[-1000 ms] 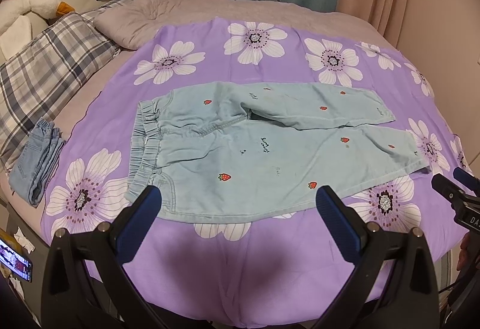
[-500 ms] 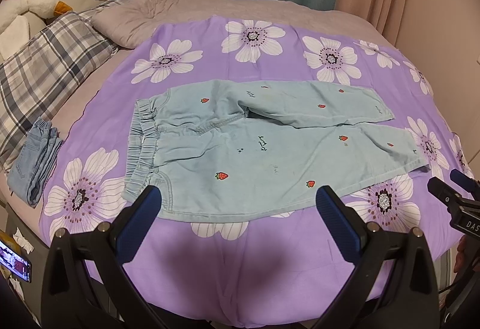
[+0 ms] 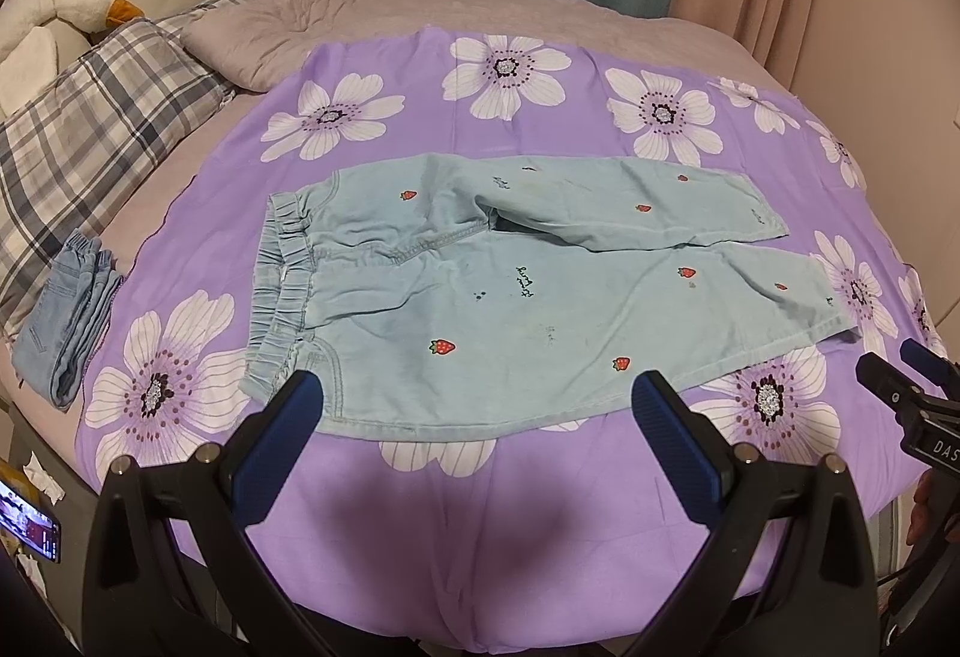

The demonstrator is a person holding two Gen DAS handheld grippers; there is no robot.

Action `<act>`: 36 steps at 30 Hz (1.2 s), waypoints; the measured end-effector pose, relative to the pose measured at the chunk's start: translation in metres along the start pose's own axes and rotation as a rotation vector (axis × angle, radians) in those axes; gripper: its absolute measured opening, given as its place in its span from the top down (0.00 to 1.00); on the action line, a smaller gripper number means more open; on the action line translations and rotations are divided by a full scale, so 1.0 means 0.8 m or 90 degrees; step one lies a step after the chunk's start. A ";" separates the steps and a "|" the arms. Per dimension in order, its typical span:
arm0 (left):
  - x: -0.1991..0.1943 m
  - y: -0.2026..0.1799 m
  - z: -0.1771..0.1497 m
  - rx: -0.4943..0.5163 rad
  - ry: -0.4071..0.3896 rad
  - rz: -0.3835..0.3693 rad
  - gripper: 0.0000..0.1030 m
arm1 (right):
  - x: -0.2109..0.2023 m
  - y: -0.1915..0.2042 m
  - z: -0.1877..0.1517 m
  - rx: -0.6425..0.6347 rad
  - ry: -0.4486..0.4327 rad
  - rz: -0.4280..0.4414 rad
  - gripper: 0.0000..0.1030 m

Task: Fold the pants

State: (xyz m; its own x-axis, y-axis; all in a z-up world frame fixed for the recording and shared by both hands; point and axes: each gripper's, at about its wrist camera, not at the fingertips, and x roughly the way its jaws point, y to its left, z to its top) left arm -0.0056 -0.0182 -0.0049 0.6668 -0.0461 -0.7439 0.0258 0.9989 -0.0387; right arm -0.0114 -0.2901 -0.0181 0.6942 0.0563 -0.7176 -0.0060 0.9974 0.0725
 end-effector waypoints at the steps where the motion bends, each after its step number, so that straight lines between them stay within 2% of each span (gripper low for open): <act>1: 0.000 0.000 0.000 0.000 -0.001 0.000 0.00 | 0.000 0.000 -0.001 0.000 0.000 0.001 0.00; 23: 0.004 0.004 -0.002 -0.005 0.002 -0.006 0.00 | 0.002 0.000 -0.002 0.000 0.002 0.000 0.00; 27: 0.033 0.037 -0.009 -0.078 0.031 -0.014 0.00 | 0.020 0.009 -0.008 -0.016 0.009 0.017 0.00; 29: 0.055 0.062 -0.018 -0.127 0.064 0.001 0.02 | 0.039 0.022 -0.012 -0.038 0.026 0.026 0.00; 33: 0.078 0.116 -0.041 -0.230 0.090 0.006 0.04 | 0.081 0.063 -0.026 -0.096 0.078 0.051 0.00; 36: 0.091 0.146 -0.051 -0.289 0.102 0.007 0.04 | 0.101 0.096 -0.034 -0.137 0.098 0.090 0.00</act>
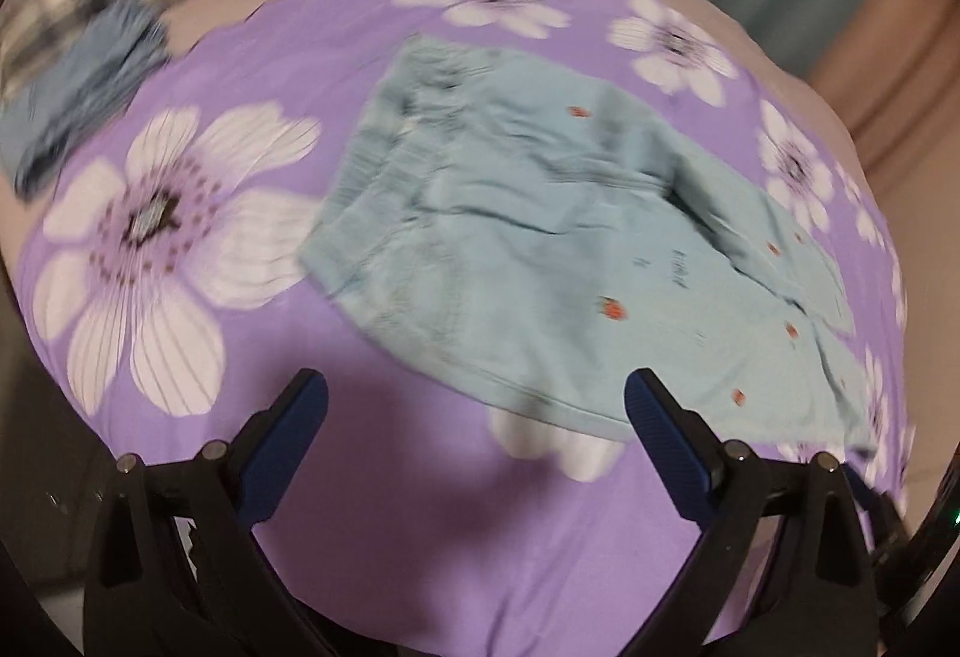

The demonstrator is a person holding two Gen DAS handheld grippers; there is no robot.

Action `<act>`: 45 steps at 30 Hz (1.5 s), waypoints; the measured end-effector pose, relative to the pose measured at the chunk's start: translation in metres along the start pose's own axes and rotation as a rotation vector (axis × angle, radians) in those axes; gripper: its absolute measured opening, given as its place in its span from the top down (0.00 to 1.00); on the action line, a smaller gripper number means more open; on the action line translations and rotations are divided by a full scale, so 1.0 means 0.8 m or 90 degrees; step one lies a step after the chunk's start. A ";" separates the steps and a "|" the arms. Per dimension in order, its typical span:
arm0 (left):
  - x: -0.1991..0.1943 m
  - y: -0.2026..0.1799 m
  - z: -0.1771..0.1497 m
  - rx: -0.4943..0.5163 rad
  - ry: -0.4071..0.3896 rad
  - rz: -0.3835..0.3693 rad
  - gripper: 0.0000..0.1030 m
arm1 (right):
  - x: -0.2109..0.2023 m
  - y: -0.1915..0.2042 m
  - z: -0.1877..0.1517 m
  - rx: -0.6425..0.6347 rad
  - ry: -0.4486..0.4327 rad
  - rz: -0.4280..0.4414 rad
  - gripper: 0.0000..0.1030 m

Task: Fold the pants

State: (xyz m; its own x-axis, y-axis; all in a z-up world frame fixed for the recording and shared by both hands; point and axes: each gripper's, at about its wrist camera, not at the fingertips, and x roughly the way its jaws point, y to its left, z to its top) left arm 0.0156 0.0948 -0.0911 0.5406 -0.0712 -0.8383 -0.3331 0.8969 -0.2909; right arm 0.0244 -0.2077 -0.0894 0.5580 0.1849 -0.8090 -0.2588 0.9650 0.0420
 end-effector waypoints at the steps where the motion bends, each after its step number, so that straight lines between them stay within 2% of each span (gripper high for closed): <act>1: 0.003 0.005 0.002 -0.010 0.001 0.000 0.04 | 0.007 0.010 0.001 -0.016 0.001 0.009 0.00; 8: 0.019 0.039 0.013 -0.068 -0.028 -0.035 0.03 | 0.034 0.072 0.002 -0.155 -0.030 0.042 0.00; 11: 0.035 0.048 0.016 -0.092 -0.014 -0.047 0.03 | 0.047 0.093 -0.002 -0.214 -0.038 0.037 0.00; 16: 0.064 0.052 0.024 -0.099 -0.002 -0.043 0.03 | 0.068 0.123 -0.009 -0.297 -0.051 0.008 0.00; 20: 0.076 0.049 0.041 -0.091 -0.026 -0.021 0.04 | 0.081 0.142 -0.003 -0.347 -0.080 0.000 0.00; 21: 0.079 0.049 0.045 -0.093 -0.028 -0.013 0.06 | 0.084 0.146 0.001 -0.354 -0.086 0.000 0.00; 22: 0.082 0.050 0.048 -0.099 -0.031 -0.002 0.15 | 0.087 0.151 0.005 -0.361 -0.093 0.000 0.00; 23: 0.085 0.052 0.053 -0.108 -0.033 0.020 0.30 | 0.090 0.156 0.010 -0.366 -0.101 0.000 0.01; 24: 0.087 0.053 0.057 -0.116 -0.034 0.039 0.39 | 0.092 0.159 0.014 -0.370 -0.108 -0.001 0.08; 25: 0.087 0.056 0.061 -0.124 -0.034 0.047 0.55 | 0.093 0.164 0.019 -0.376 -0.116 0.002 0.15; 26: 0.086 0.061 0.064 -0.136 -0.032 0.035 0.56 | 0.094 0.167 0.021 -0.381 -0.119 0.007 0.37; 27: 0.084 0.069 0.067 -0.154 -0.029 0.007 0.58 | 0.093 0.171 0.023 -0.386 -0.119 0.015 0.48; 28: 0.083 0.074 0.069 -0.164 -0.029 -0.007 0.62 | 0.093 0.175 0.025 -0.394 -0.118 0.026 0.66; 31: 0.074 0.083 0.077 -0.165 -0.029 -0.027 0.66 | 0.087 0.190 0.020 -0.427 -0.137 0.020 0.89; 34: 0.056 0.081 0.080 -0.149 -0.045 -0.039 0.68 | 0.069 0.202 0.017 -0.450 -0.146 0.010 0.91; 38: 0.028 0.074 0.088 -0.105 -0.080 -0.023 0.69 | 0.052 0.213 0.013 -0.410 -0.128 0.039 0.91; 40: 0.035 0.070 0.087 -0.080 -0.068 0.007 0.68 | 0.052 0.225 0.001 -0.412 -0.118 0.051 0.91; 43: 0.051 0.081 0.072 -0.055 -0.015 0.057 0.65 | 0.066 0.245 -0.020 -0.445 -0.093 0.021 0.89; 45: 0.043 0.088 0.062 -0.043 -0.020 0.074 0.58 | 0.060 0.239 -0.022 -0.425 -0.088 0.040 0.81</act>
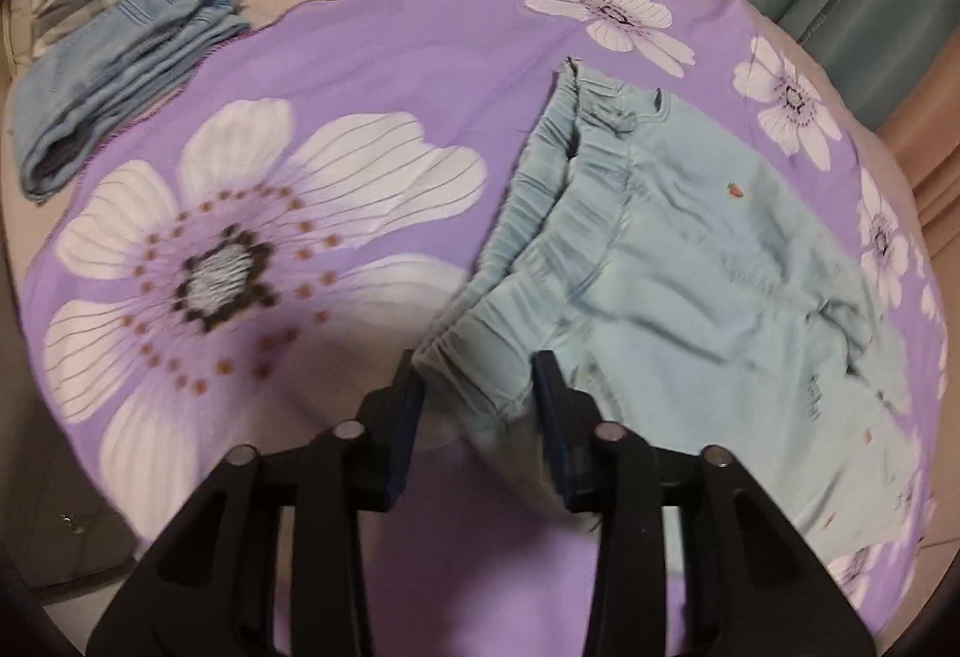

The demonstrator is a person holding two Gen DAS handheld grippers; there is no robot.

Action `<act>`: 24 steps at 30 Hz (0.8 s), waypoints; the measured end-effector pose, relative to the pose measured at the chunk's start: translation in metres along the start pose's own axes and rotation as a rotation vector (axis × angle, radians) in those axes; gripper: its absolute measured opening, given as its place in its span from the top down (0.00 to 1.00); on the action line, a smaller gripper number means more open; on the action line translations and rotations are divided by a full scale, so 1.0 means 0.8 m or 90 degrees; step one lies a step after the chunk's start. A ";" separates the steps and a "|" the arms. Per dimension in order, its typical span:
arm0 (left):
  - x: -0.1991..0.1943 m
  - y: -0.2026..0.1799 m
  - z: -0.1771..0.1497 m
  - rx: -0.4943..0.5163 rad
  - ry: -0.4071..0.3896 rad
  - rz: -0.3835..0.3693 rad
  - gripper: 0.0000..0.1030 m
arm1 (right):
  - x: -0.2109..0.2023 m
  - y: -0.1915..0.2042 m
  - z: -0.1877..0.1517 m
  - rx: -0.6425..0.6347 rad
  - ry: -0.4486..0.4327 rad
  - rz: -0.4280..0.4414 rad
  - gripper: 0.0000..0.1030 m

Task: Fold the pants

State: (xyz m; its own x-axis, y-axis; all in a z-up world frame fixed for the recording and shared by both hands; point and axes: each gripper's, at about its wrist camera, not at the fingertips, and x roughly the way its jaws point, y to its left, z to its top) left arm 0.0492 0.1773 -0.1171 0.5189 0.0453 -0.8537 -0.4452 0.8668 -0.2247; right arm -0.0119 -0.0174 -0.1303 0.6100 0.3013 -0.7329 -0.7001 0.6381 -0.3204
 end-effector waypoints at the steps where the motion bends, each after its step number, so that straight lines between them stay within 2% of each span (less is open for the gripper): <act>1: -0.008 0.002 -0.003 0.011 -0.011 0.018 0.55 | -0.009 -0.008 -0.002 0.018 -0.006 0.026 0.76; 2: -0.018 0.001 -0.005 0.025 -0.026 0.030 0.49 | -0.020 -0.020 -0.004 0.047 -0.015 0.057 0.75; 4: -0.035 -0.004 -0.007 0.047 -0.056 0.040 0.49 | -0.042 -0.053 -0.011 0.114 -0.030 0.097 0.75; 6: -0.050 -0.018 -0.007 0.079 -0.083 0.024 0.49 | -0.056 -0.082 -0.021 0.171 -0.040 0.103 0.74; 8: -0.058 -0.044 -0.011 0.120 -0.097 -0.017 0.45 | -0.057 -0.123 -0.032 0.234 -0.038 0.084 0.65; 12: -0.045 -0.103 -0.027 0.209 -0.099 -0.063 0.42 | -0.034 -0.186 -0.060 0.319 -0.006 0.018 0.64; 14: -0.022 -0.126 -0.044 0.258 -0.077 -0.060 0.42 | -0.011 -0.201 -0.075 0.333 0.039 0.001 0.64; 17: 0.016 -0.136 -0.066 0.303 0.004 -0.060 0.42 | 0.013 -0.192 -0.101 0.326 0.109 0.032 0.64; 18: 0.026 -0.136 -0.071 0.324 0.019 -0.062 0.42 | 0.013 -0.187 -0.106 0.307 0.117 0.037 0.64; 19: 0.027 -0.136 -0.071 0.342 0.013 -0.073 0.42 | 0.009 -0.181 -0.107 0.276 0.111 0.039 0.64; 20: 0.027 -0.136 -0.066 0.347 0.018 -0.087 0.42 | 0.005 -0.180 -0.104 0.249 0.109 0.054 0.64; 22: 0.029 -0.132 -0.031 0.316 0.025 -0.114 0.42 | -0.002 -0.196 -0.092 0.213 0.088 0.097 0.64; 24: 0.029 -0.120 0.021 0.261 -0.005 -0.124 0.41 | 0.001 -0.229 -0.067 0.199 0.059 0.087 0.62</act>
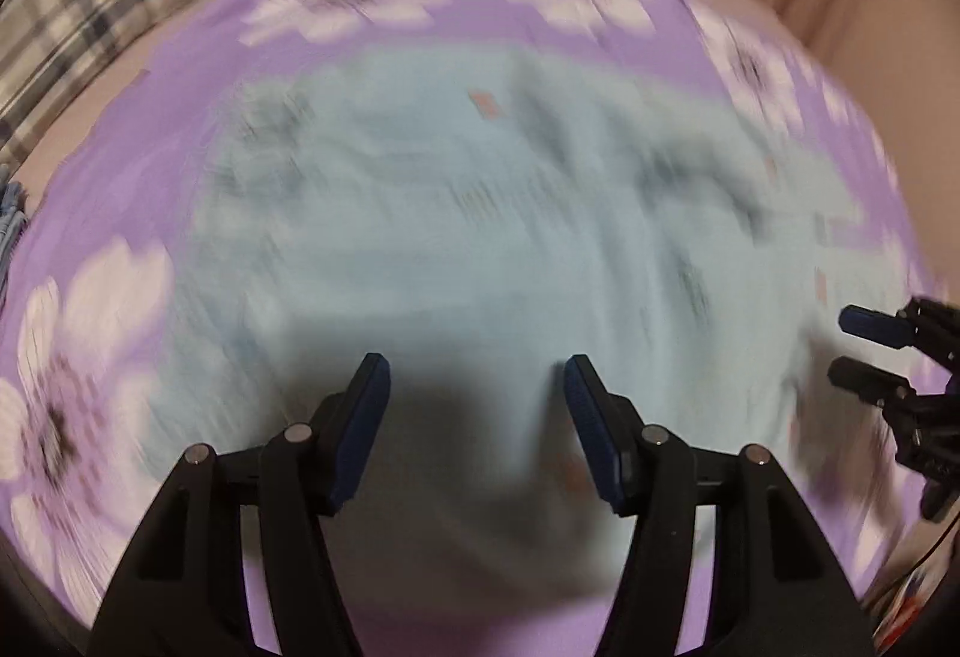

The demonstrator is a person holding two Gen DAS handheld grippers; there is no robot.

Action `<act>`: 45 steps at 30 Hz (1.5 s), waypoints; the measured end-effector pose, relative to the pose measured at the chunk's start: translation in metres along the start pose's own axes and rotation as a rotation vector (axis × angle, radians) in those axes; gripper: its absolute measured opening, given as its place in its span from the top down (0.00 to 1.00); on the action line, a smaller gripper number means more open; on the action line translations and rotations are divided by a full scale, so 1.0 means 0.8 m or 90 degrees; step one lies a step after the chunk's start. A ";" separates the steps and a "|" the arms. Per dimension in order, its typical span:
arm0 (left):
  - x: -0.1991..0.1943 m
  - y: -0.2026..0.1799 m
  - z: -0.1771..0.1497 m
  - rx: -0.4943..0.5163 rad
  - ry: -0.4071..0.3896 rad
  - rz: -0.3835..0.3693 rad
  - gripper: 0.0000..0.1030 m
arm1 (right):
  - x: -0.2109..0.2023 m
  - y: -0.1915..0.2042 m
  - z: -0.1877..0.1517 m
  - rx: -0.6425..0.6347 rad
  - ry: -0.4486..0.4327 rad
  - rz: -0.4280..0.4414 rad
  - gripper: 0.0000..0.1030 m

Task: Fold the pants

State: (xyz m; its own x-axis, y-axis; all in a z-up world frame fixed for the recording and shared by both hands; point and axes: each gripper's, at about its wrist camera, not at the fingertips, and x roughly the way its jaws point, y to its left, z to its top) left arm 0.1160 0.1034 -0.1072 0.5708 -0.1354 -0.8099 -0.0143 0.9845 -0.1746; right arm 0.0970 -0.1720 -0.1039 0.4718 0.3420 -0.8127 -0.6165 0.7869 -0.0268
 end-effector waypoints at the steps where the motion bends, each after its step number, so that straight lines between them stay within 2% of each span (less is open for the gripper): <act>1: -0.001 0.014 0.018 -0.024 -0.017 0.004 0.39 | 0.000 -0.014 0.020 0.001 -0.013 -0.013 0.61; 4: 0.000 0.058 0.071 -0.092 -0.067 0.021 0.37 | 0.013 -0.060 0.087 0.017 -0.069 -0.010 0.55; 7: 0.018 0.095 0.109 -0.142 -0.064 0.044 0.37 | 0.044 -0.096 0.141 0.020 -0.089 -0.019 0.54; 11: 0.046 0.130 0.132 -0.162 -0.045 0.040 0.37 | 0.102 -0.119 0.181 -0.003 -0.036 -0.027 0.54; 16: 0.068 0.152 0.137 -0.141 -0.038 -0.021 0.37 | 0.155 -0.113 0.210 -0.084 0.013 -0.014 0.54; 19: 0.087 0.154 0.143 -0.109 -0.002 -0.028 0.34 | 0.180 -0.113 0.219 -0.112 0.047 0.011 0.52; 22: 0.099 0.157 0.150 -0.095 0.010 -0.033 0.32 | 0.209 -0.120 0.218 -0.107 0.107 0.022 0.52; 24: 0.106 0.160 0.156 -0.088 0.019 -0.047 0.35 | 0.218 -0.126 0.216 -0.089 0.109 0.039 0.52; 25: 0.108 0.161 0.158 -0.085 0.021 -0.059 0.41 | 0.218 -0.129 0.215 -0.072 0.104 0.054 0.52; 26: 0.110 0.161 0.159 -0.085 0.024 -0.086 0.62 | 0.218 -0.131 0.214 -0.058 0.105 0.062 0.54; 27: 0.111 0.161 0.158 -0.089 0.030 -0.101 0.63 | 0.217 -0.130 0.214 -0.058 0.104 0.062 0.62; 28: 0.110 0.157 0.157 -0.083 0.029 -0.089 0.64 | 0.215 -0.126 0.213 -0.065 0.103 0.056 0.67; 29: 0.108 0.152 0.156 -0.069 0.025 -0.075 0.66 | 0.210 -0.120 0.210 -0.079 0.102 0.046 0.79; 31: 0.097 0.143 0.153 -0.055 0.012 -0.054 0.69 | 0.199 -0.110 0.204 -0.105 0.095 0.019 0.89; 34: 0.077 0.129 0.152 -0.036 -0.015 -0.028 0.73 | 0.177 -0.098 0.194 -0.120 0.078 0.000 0.92; 38: 0.044 0.105 0.149 0.006 -0.045 0.015 0.76 | 0.138 -0.076 0.191 -0.156 0.040 -0.078 0.92; 45: -0.028 0.086 0.119 0.045 -0.116 -0.004 0.79 | 0.051 -0.055 0.185 -0.155 -0.031 -0.149 0.92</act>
State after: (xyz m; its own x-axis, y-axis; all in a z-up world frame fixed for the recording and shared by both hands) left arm 0.1800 0.1844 -0.0475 0.7095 -0.1253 -0.6935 0.0436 0.9900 -0.1343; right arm 0.2368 -0.1169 -0.0498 0.6440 0.1960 -0.7395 -0.6181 0.7028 -0.3520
